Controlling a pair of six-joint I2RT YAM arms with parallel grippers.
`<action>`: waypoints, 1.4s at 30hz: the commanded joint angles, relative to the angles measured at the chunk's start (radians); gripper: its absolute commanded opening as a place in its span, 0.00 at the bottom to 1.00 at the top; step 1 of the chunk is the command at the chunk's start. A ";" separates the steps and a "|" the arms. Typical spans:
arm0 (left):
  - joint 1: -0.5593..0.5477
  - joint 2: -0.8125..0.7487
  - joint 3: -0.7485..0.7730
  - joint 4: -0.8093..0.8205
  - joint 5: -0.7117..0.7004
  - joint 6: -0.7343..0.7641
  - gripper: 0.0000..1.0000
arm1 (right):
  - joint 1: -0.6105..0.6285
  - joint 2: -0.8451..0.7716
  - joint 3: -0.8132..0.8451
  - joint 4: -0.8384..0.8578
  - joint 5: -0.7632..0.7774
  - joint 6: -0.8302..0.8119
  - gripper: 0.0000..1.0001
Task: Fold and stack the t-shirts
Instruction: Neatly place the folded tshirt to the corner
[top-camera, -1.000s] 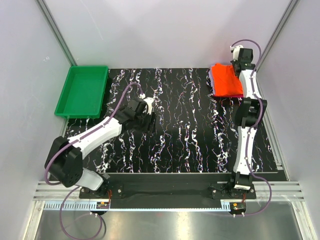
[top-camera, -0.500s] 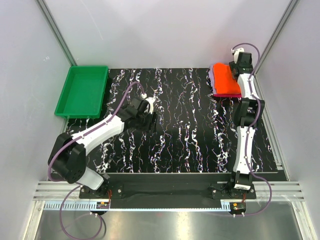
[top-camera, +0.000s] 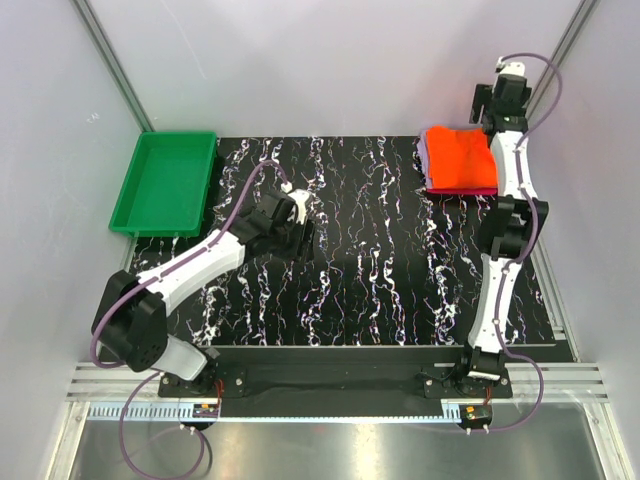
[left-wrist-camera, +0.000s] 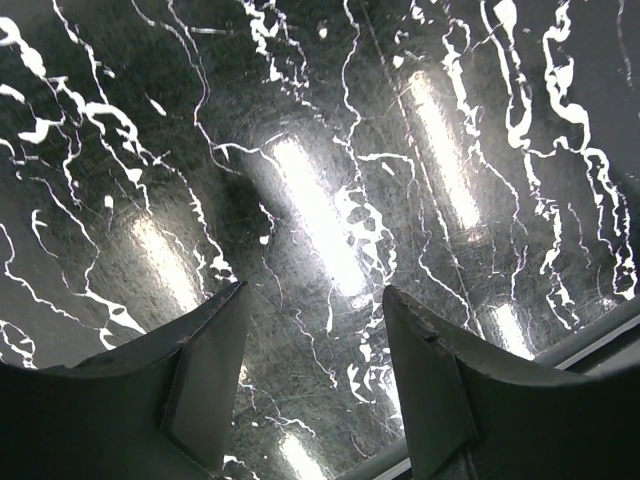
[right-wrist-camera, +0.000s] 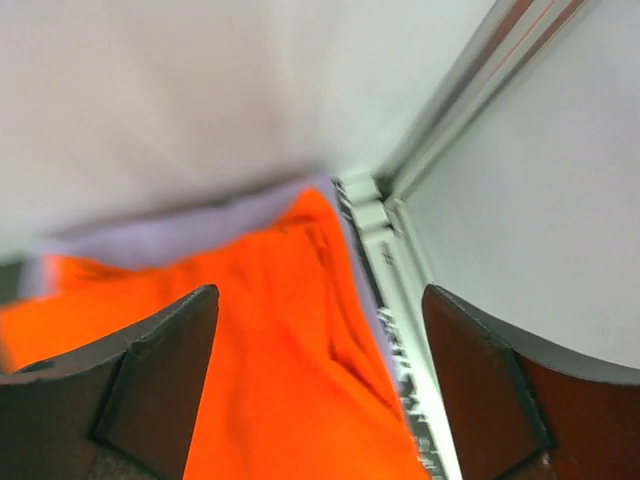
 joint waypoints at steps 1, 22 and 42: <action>0.005 -0.041 0.025 0.068 0.016 0.026 0.61 | -0.001 -0.126 -0.039 0.019 -0.119 0.229 0.88; 0.079 -0.016 0.047 0.041 0.100 0.023 0.61 | -0.226 0.068 -0.450 0.854 -0.781 1.023 0.00; 0.096 -0.032 0.030 0.015 0.126 0.040 0.61 | -0.216 0.222 -0.040 0.318 -0.551 0.747 0.00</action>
